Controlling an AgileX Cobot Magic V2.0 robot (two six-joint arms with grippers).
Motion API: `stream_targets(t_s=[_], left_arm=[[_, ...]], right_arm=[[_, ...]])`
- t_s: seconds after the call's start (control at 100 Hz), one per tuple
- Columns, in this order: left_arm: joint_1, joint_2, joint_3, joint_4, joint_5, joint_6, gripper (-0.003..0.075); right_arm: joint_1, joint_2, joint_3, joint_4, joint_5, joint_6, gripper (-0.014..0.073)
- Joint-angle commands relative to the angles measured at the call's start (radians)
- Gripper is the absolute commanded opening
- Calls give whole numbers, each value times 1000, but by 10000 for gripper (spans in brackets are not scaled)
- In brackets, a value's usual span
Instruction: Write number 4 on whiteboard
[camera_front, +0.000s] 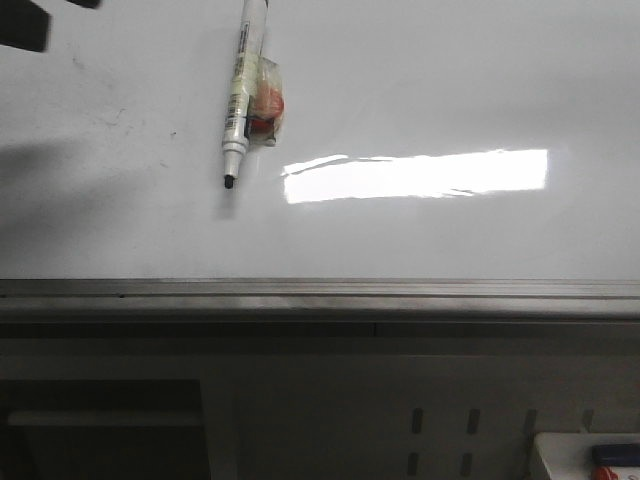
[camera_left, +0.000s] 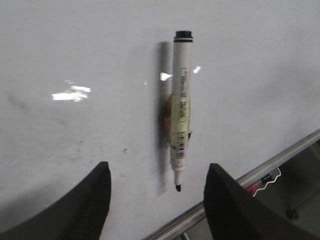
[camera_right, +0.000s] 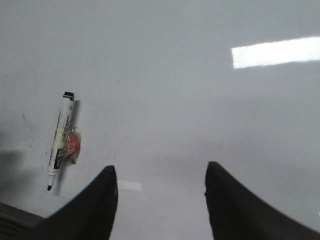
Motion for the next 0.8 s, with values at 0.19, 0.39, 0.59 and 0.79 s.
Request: stream_targets(t_s=[0.19,0.39,0.59,0.79], left_arm=[[-238,187,-91,25,-212,2,366],[-257,266,-91,25,-325,2,366],[-255,310,-91,25,-368,2,237],[-255,318,-91,27,-359,6,-20]], right_arm=[[25,46,-36,-16,-69,-12,358],[25,46,-36,-16,-69,-12,358],[25,46,-36,-16,-75,-12,358],[25,46,-36,-16,-92,-12,358]])
